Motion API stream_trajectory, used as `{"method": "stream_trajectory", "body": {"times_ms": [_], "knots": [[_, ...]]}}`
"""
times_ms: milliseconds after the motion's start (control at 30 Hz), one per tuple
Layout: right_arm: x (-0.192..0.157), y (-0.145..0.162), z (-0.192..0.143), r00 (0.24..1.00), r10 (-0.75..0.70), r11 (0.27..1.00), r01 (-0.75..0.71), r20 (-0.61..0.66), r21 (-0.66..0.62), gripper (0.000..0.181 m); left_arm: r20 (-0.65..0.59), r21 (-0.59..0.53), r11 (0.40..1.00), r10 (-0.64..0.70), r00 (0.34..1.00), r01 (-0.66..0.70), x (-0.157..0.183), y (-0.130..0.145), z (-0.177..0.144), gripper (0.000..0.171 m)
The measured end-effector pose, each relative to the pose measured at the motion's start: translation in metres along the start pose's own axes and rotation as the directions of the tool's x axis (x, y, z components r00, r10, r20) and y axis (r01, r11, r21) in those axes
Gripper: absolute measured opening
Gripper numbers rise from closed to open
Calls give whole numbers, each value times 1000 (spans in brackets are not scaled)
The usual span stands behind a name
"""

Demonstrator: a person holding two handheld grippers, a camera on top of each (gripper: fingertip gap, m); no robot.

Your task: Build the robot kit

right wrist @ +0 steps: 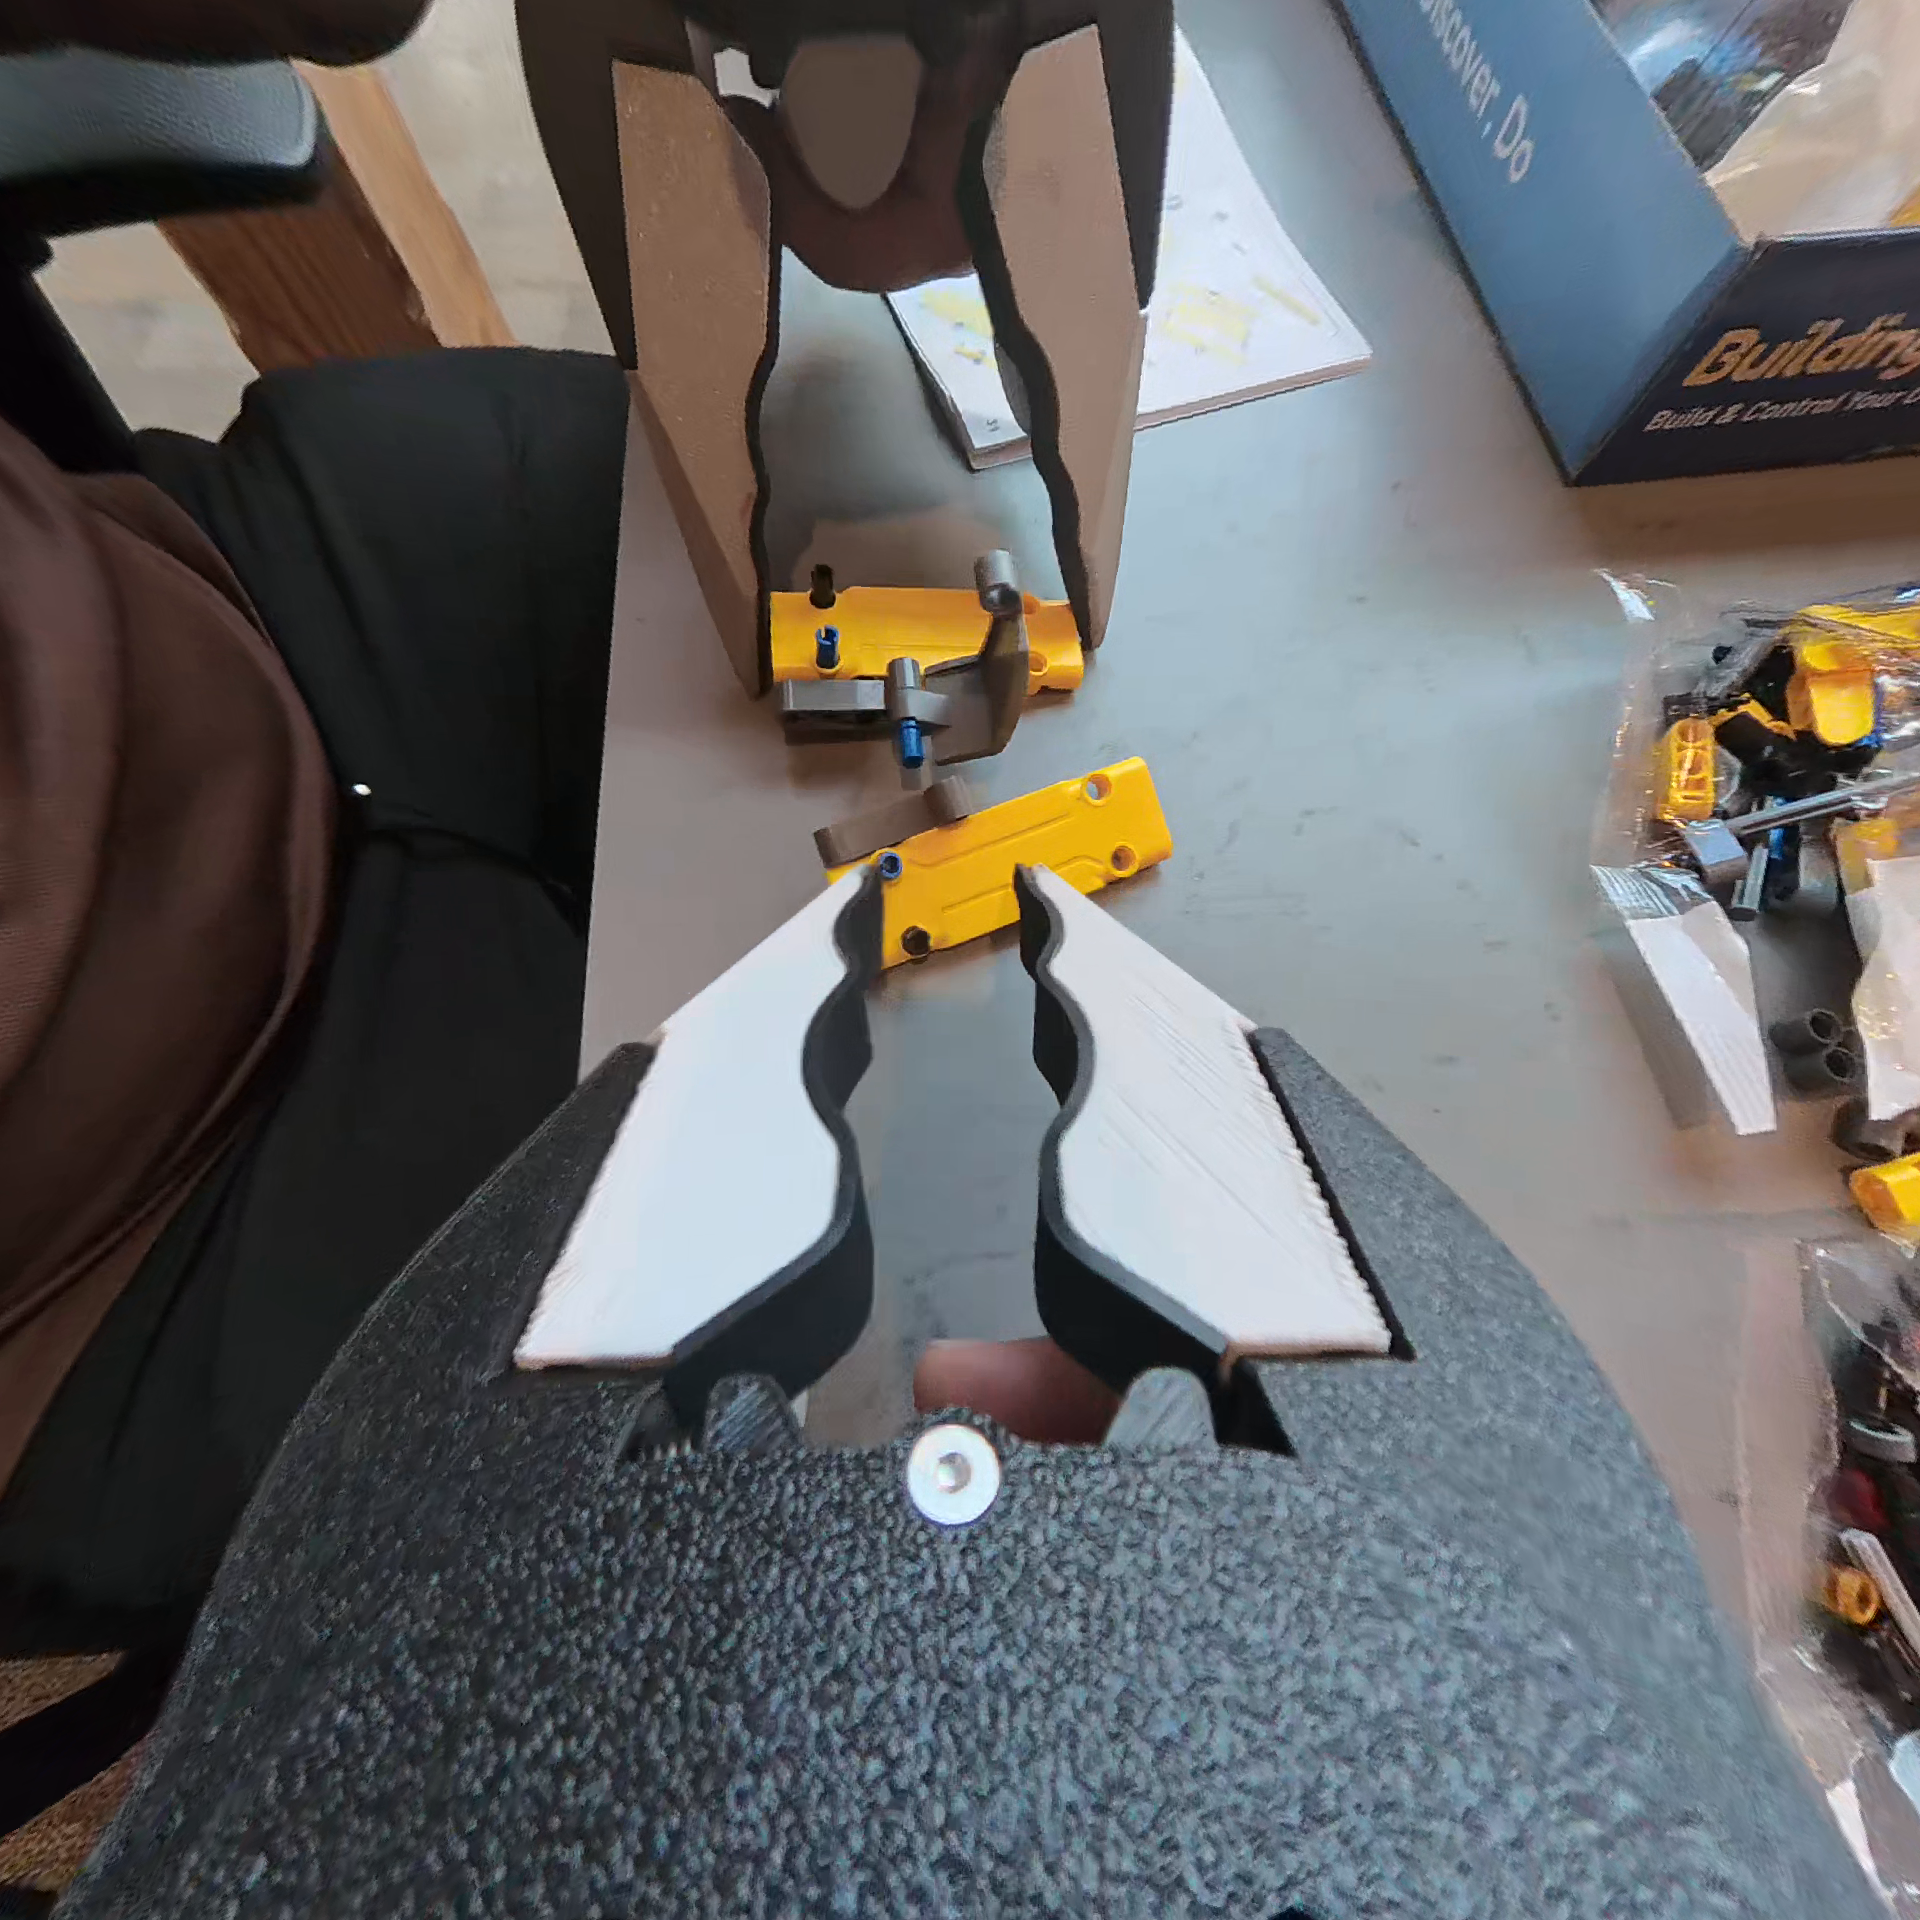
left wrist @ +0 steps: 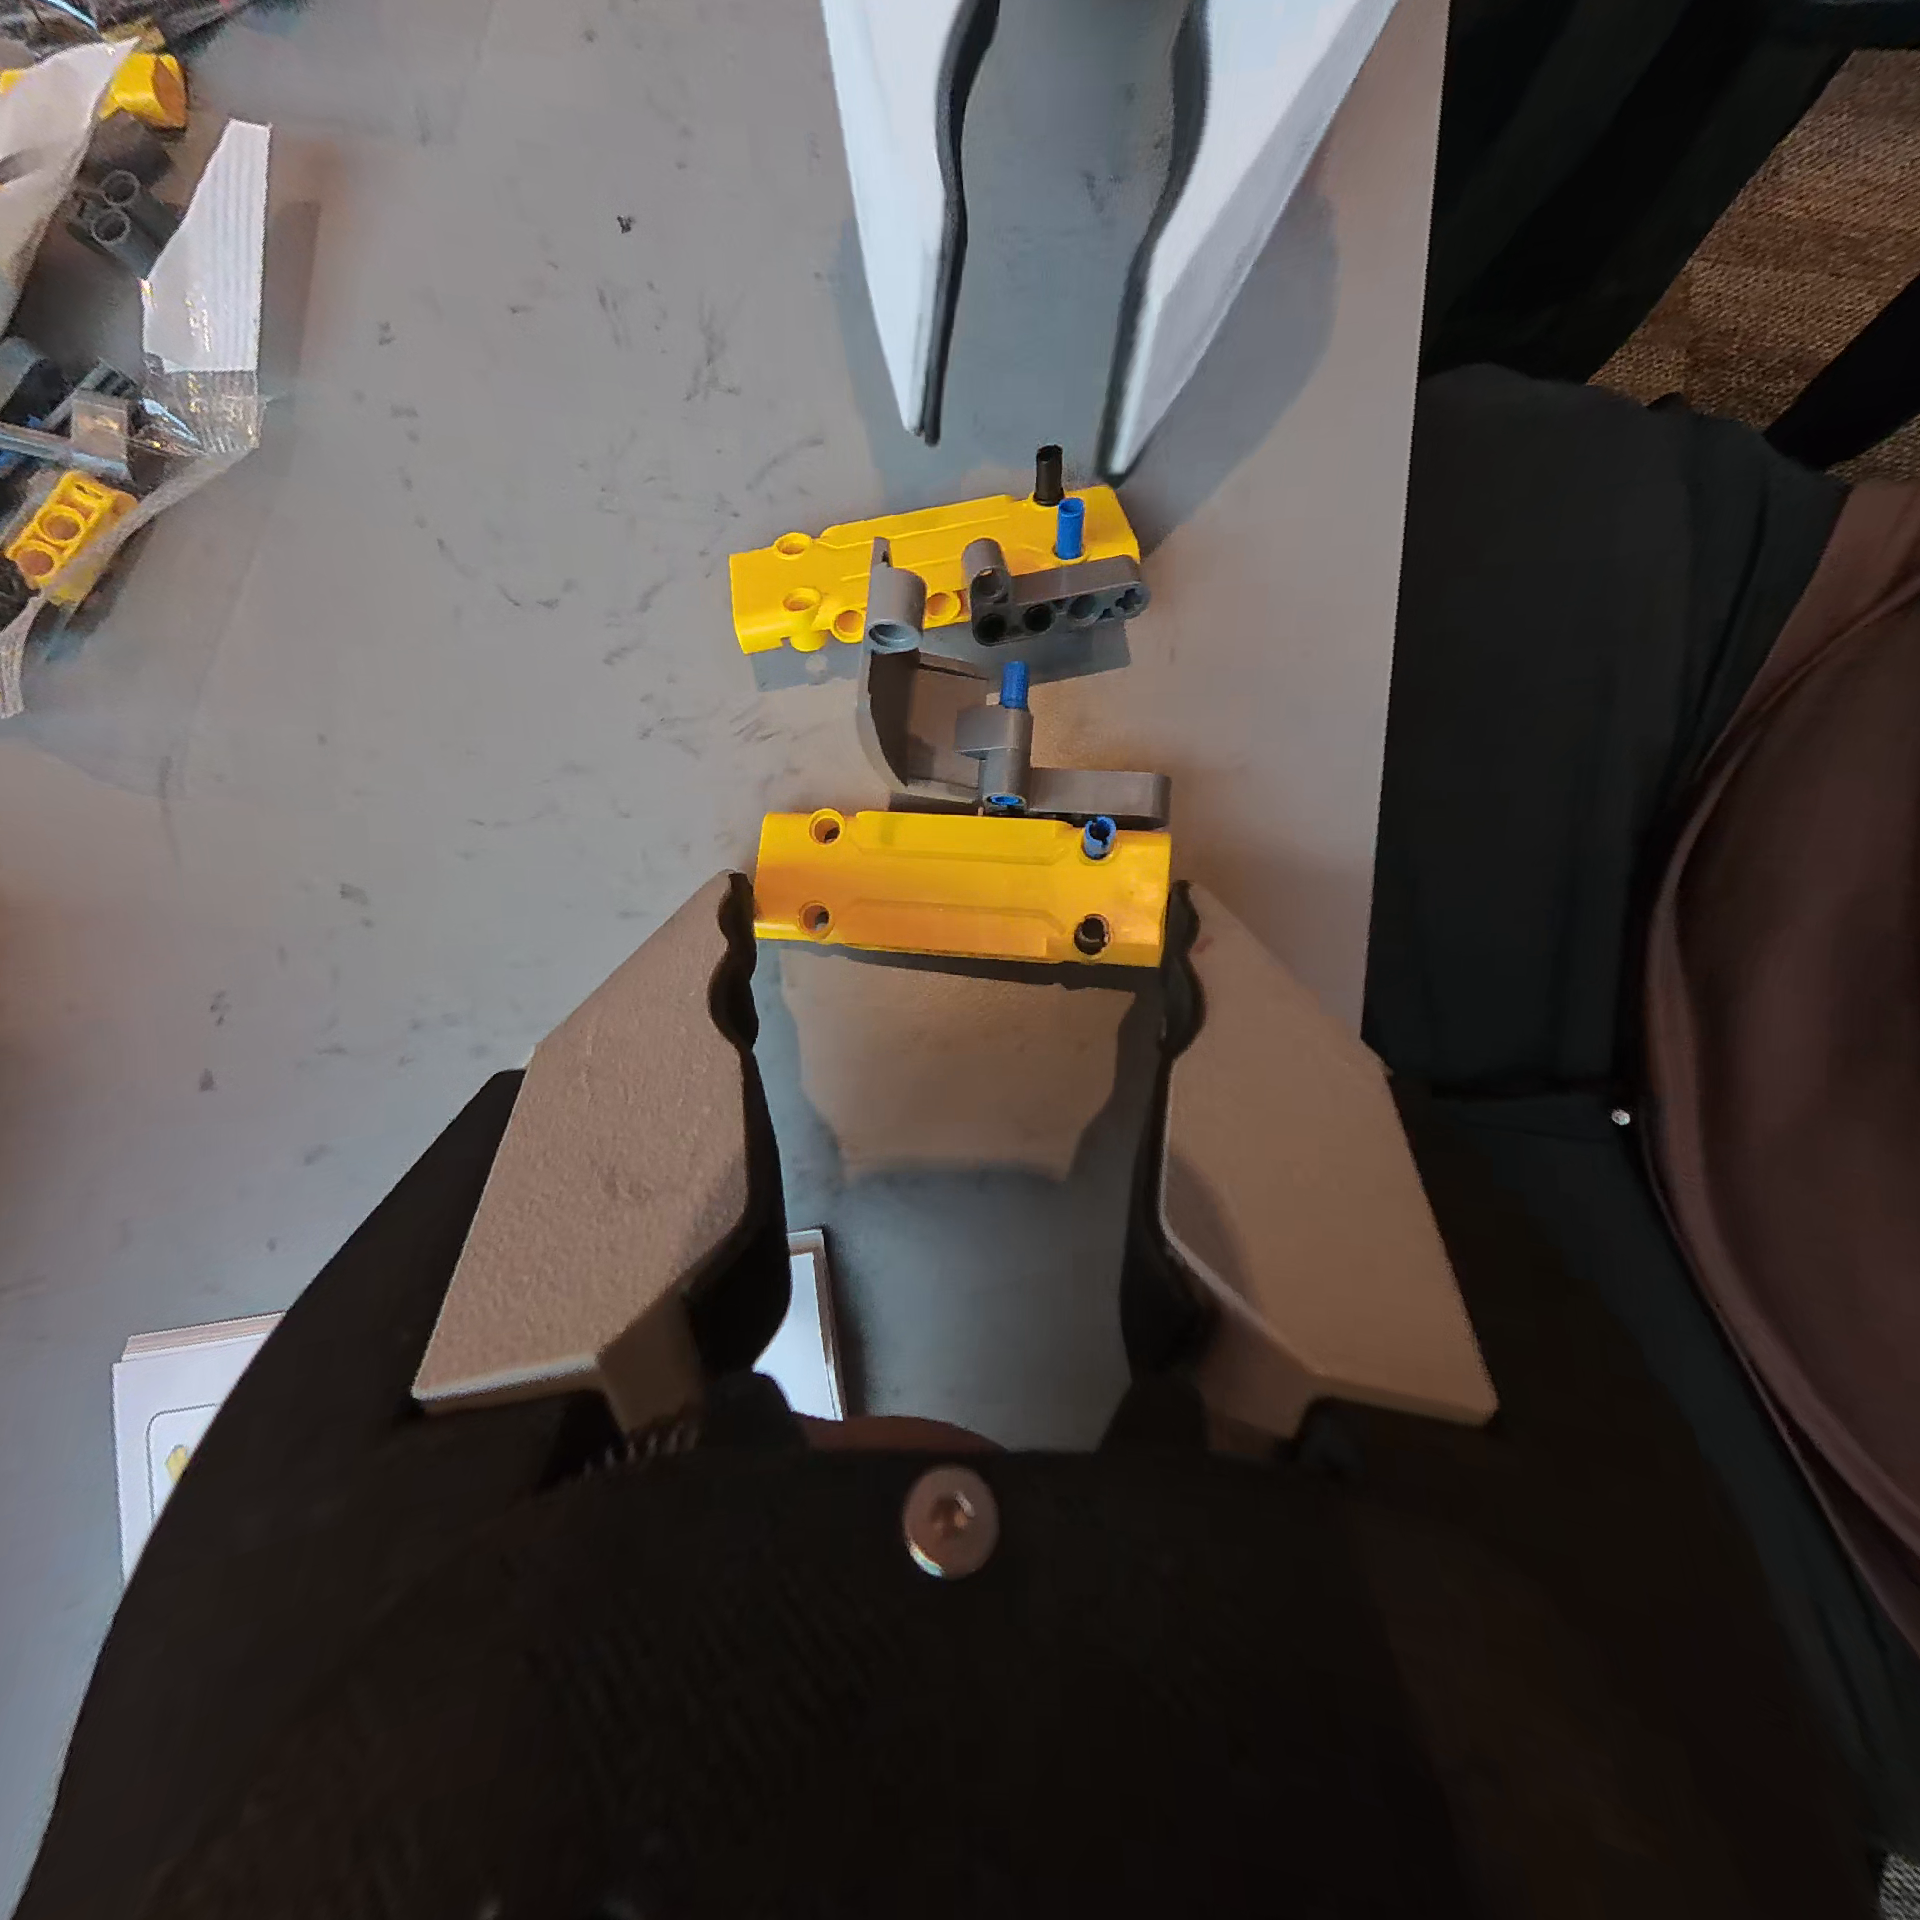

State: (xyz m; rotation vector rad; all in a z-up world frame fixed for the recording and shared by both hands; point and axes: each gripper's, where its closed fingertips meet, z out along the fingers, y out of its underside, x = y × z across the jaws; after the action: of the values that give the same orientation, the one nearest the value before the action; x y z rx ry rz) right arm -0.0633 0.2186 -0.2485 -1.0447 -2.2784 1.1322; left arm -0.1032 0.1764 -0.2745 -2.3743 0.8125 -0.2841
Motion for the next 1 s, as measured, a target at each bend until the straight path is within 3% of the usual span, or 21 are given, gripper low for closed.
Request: {"method": "stream_trajectory", "body": {"times_ms": [133, 433, 667, 1000], "knots": [[9, -7, 0, 1000, 14, 999, -13, -23, 45, 11, 18, 3, 1000, -22, 1000, 21, 0, 0, 0, 77], [3, -5, 19, 999, -29, 1000, 30, 31, -3, 9, 65, 84, 993, -91, 994, 86, -2, -4, 3, 77], [-1, -6, 22, 999, -39, 999, 39, 37, -12, 11, 59, 59, 996, -78, 995, 74, -1, -4, 3, 77], [3, -10, 2, 999, 42, 999, -42, -8, -14, 9, 67, 73, 993, -93, 993, 88, -6, -5, 3, 77]]}}
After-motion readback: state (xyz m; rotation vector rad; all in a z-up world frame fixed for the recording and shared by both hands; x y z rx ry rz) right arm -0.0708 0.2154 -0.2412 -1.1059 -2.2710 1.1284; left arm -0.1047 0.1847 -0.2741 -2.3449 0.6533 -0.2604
